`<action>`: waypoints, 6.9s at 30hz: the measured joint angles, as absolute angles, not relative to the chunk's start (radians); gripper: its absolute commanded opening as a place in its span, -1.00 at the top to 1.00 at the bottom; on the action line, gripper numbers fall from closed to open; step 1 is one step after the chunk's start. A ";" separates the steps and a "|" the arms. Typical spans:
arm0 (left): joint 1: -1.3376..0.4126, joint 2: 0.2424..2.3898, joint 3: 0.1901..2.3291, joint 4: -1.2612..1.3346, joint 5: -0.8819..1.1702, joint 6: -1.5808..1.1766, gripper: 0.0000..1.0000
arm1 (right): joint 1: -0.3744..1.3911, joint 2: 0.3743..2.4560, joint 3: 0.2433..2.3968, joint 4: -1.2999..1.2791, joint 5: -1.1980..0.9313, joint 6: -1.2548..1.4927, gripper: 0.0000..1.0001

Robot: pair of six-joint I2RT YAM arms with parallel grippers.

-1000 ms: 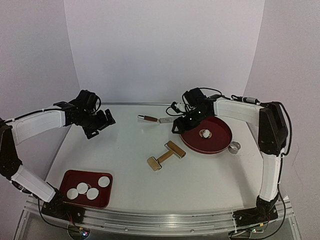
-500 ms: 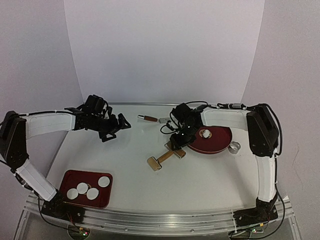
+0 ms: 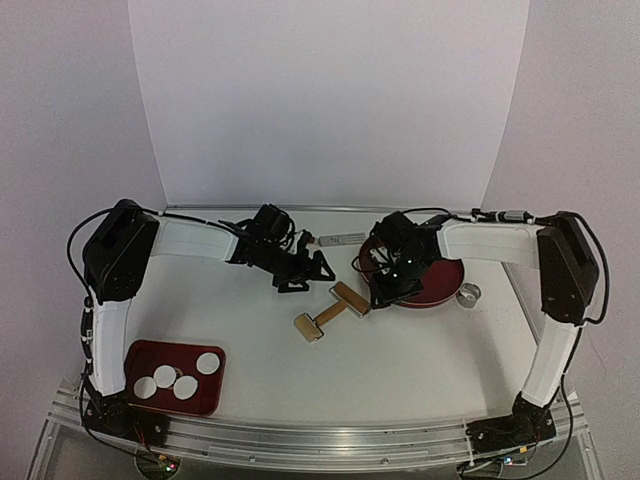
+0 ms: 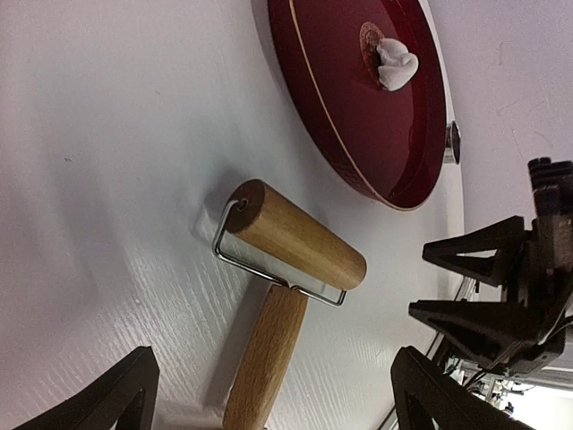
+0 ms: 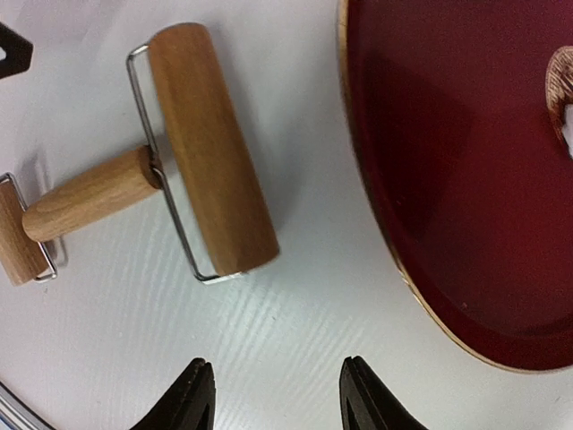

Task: Roll out the dumpling wrappers from the dough

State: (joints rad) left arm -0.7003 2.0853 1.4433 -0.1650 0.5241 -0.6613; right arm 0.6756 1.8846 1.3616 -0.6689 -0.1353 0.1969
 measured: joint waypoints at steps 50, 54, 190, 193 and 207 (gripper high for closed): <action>-0.734 1.766 1.369 -0.538 0.410 -0.695 -0.98 | 0.862 1.693 1.159 -0.597 -0.094 0.526 0.21; -0.718 1.769 1.410 -0.615 0.437 -0.638 -0.98 | 0.914 1.769 1.168 -0.580 -0.088 0.645 0.20; -0.614 1.402 0.942 0.486 0.700 -1.188 1.00 | 0.675 1.662 1.386 0.050 -0.829 0.974 -0.06; -0.614 1.413 0.942 0.499 0.704 -1.188 1.00 | 0.675 1.671 1.388 0.052 -0.832 0.980 0.04; -0.598 1.472 0.978 0.599 0.744 -1.168 -0.18 | 0.648 1.687 1.420 0.113 -0.900 1.057 1.00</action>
State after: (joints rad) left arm -0.5980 1.4715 0.9775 0.5987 0.7444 -1.1679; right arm 0.6479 1.6871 1.4204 0.1127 -0.9001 1.0573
